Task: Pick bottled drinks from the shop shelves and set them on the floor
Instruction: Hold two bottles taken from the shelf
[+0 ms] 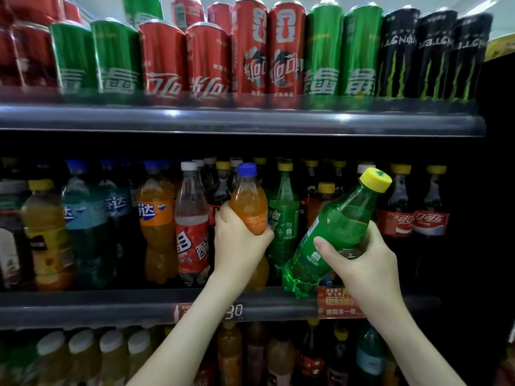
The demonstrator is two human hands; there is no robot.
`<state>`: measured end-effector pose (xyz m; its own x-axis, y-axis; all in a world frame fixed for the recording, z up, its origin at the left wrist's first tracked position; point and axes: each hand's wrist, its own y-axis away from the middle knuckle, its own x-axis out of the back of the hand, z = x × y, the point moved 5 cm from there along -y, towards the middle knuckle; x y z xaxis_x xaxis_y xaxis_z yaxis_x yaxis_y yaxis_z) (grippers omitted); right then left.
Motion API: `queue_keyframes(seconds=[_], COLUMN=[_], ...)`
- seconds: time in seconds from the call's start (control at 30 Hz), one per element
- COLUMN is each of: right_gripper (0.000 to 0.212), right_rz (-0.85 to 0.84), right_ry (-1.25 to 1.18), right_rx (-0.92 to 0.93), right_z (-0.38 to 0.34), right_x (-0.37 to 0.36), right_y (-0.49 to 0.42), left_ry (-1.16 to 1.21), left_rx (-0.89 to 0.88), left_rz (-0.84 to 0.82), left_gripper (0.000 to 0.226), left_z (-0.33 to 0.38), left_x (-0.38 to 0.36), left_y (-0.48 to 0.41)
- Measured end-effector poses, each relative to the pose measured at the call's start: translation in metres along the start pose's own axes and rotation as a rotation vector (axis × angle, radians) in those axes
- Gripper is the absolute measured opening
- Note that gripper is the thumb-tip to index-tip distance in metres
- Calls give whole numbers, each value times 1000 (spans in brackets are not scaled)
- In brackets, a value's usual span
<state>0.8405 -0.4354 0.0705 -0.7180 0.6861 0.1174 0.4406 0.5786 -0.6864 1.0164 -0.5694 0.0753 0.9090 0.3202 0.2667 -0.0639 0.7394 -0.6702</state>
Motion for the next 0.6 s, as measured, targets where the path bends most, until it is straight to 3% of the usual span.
queue_keyframes(seconds=[0.23,0.43,0.6], right_gripper=[42,58,66], right_rz=[45,-28,-83], right_ry=[-11,75,269], right_rx=[-3,-86,-126], right_z=[3,11,6], right_x=[-38,-93,-128], right_y=[0,-7,-23], left_ry=[313,417,448], left_rx=[57,-64,-13], left_rz=[67,129,110], left_gripper=[58,50,43], left_z=[-19,-19,-39], left_x=[62,118,149], left_y=[11,9,1])
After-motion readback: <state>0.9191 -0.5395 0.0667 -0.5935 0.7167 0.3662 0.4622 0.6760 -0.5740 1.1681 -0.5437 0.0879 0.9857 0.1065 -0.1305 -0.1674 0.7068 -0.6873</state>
